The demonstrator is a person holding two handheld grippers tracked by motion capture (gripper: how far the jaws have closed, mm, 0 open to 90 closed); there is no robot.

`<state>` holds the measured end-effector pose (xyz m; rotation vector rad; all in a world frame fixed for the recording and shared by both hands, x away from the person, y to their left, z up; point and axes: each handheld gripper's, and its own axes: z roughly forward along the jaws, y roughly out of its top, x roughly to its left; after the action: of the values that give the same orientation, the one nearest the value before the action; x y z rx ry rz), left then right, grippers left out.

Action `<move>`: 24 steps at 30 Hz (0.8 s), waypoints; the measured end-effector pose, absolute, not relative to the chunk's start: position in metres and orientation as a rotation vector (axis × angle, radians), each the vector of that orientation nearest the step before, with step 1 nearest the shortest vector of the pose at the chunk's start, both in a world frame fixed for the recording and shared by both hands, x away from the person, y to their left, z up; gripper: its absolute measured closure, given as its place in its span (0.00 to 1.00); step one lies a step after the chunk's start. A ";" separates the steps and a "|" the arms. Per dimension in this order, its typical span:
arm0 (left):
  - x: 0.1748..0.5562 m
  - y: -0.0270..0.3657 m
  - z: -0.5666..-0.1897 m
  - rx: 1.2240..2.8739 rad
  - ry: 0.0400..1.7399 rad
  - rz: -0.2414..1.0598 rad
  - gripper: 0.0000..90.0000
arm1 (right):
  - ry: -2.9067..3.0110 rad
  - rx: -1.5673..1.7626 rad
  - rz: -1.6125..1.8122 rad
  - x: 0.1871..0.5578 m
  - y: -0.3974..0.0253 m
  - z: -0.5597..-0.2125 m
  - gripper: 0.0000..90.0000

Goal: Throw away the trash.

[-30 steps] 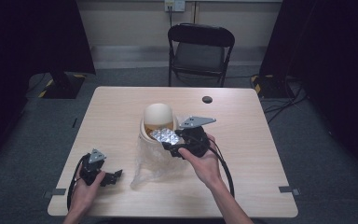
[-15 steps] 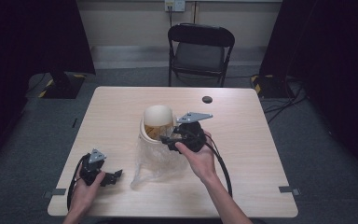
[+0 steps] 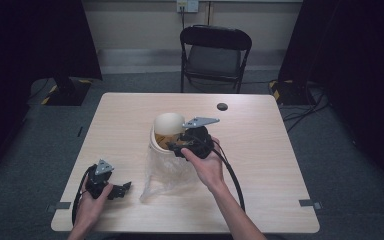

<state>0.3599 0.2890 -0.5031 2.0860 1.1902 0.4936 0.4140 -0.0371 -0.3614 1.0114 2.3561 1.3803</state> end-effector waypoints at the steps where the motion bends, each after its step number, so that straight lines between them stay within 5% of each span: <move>1: 0.360 0.289 -0.503 2.089 1.188 0.496 0.00 | 2.356 1.013 1.385 0.415 -0.037 -0.362 0.51; 12: 0.360 0.289 -0.503 2.090 1.188 0.500 0.00 | 2.379 0.984 1.385 0.415 -0.034 -0.361 0.33; 24: 0.360 0.289 -0.503 2.089 1.188 0.497 0.00 | 2.345 0.957 1.395 0.406 -0.043 -0.354 0.30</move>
<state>0.3599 0.2891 -0.5029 2.0890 1.1878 0.4973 0.4061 -0.0425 -0.3537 0.9570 2.3448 1.3949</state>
